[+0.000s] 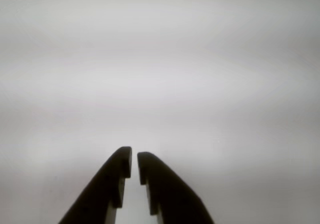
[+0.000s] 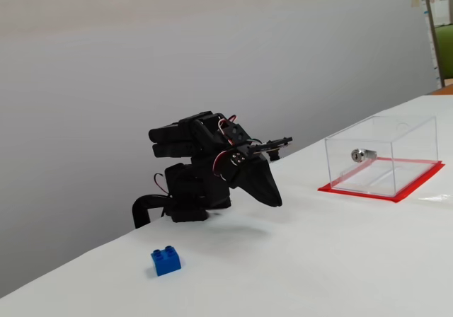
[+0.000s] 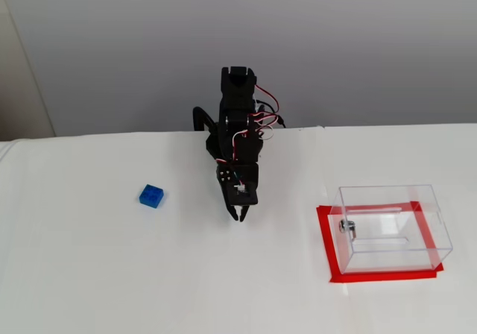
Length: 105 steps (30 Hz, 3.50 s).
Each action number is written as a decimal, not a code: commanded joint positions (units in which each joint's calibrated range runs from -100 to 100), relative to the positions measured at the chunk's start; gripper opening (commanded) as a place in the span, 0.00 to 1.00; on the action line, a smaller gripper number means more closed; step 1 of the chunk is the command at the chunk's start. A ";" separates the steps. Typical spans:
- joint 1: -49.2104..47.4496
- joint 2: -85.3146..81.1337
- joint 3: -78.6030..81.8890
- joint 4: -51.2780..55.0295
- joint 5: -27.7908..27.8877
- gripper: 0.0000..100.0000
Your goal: Pick the blue lego brick and place it into the transparent box
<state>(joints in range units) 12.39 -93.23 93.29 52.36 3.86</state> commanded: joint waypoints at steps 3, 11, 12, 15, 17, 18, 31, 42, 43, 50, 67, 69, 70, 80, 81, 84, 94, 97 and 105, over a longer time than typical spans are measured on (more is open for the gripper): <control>7.09 -2.95 -5.41 3.43 -0.21 0.02; 19.51 -2.95 -11.92 3.43 -0.21 0.02; 21.06 -2.95 -12.01 3.43 -0.21 0.02; 26.24 -2.95 -12.10 3.43 -0.21 0.02; 29.34 -2.95 -12.10 3.43 -0.21 0.02; 30.75 -2.95 -12.10 3.43 -0.21 0.02; 48.86 -1.67 -10.20 3.43 -0.21 0.02; 59.21 11.65 -13.09 3.26 -0.15 0.02; 59.51 12.67 -13.55 3.26 -0.15 0.02; 59.73 15.04 -13.91 2.65 0.32 0.02; 64.46 15.81 -18.61 2.82 -0.05 0.02; 65.28 17.76 -18.79 2.56 -0.05 0.02; 65.72 19.03 -19.33 2.56 -0.10 0.02; 66.24 38.04 -29.64 1.52 0.26 0.08; 66.24 39.06 -29.82 0.82 0.32 0.11; 66.24 40.67 -29.82 -1.44 0.42 0.18; 65.20 41.60 -30.00 -4.75 0.47 0.20; 61.88 41.69 -30.27 -4.84 1.99 0.20; 55.59 47.88 -32.71 -4.75 2.61 0.29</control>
<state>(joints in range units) 69.02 -47.65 64.25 48.41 6.16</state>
